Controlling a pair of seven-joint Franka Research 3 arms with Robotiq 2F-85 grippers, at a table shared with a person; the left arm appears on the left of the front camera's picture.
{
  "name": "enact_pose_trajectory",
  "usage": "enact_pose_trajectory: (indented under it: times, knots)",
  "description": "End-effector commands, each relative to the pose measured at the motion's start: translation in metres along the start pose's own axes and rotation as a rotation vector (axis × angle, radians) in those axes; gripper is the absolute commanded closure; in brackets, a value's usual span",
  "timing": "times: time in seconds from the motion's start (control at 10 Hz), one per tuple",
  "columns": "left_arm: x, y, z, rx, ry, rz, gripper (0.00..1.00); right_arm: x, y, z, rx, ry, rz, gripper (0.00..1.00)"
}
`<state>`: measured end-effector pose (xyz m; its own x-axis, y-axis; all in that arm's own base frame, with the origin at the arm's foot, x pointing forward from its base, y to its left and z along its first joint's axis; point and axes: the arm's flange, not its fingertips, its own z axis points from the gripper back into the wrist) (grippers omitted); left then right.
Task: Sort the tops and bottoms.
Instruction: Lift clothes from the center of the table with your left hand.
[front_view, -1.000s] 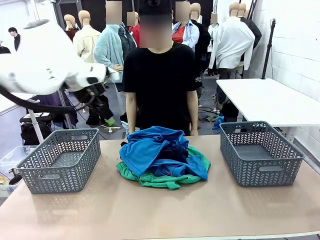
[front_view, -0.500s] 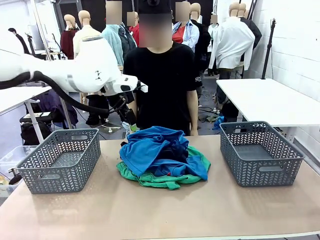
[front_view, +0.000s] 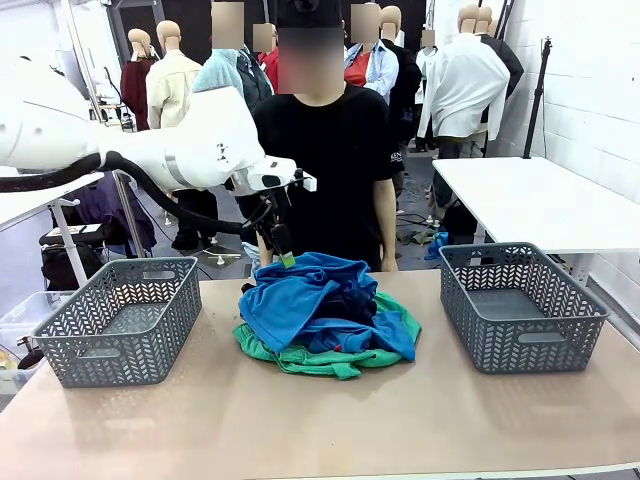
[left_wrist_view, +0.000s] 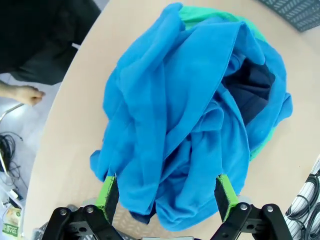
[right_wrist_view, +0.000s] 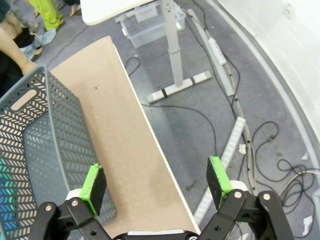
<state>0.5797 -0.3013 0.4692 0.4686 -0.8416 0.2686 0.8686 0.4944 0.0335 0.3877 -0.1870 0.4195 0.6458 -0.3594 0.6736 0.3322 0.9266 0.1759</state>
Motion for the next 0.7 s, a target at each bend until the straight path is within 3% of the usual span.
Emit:
enact_pose_trajectory:
  times: [0.0,0.5,0.6]
  knots:
    - [0.002,0.014,-0.012,-0.047,-0.024,-0.012,0.0,0.0,0.0,0.001,-0.003,0.002,0.01,0.0]
    - [-0.001,0.016,-0.038,-0.023,-0.037,-0.031,0.0,0.0,0.0,0.001,-0.003,0.002,0.01,0.0]
    - [-0.001,0.015,-0.039,-0.012,-0.045,-0.043,0.19,0.0,0.0,0.001,-0.003,0.002,0.01,0.0]
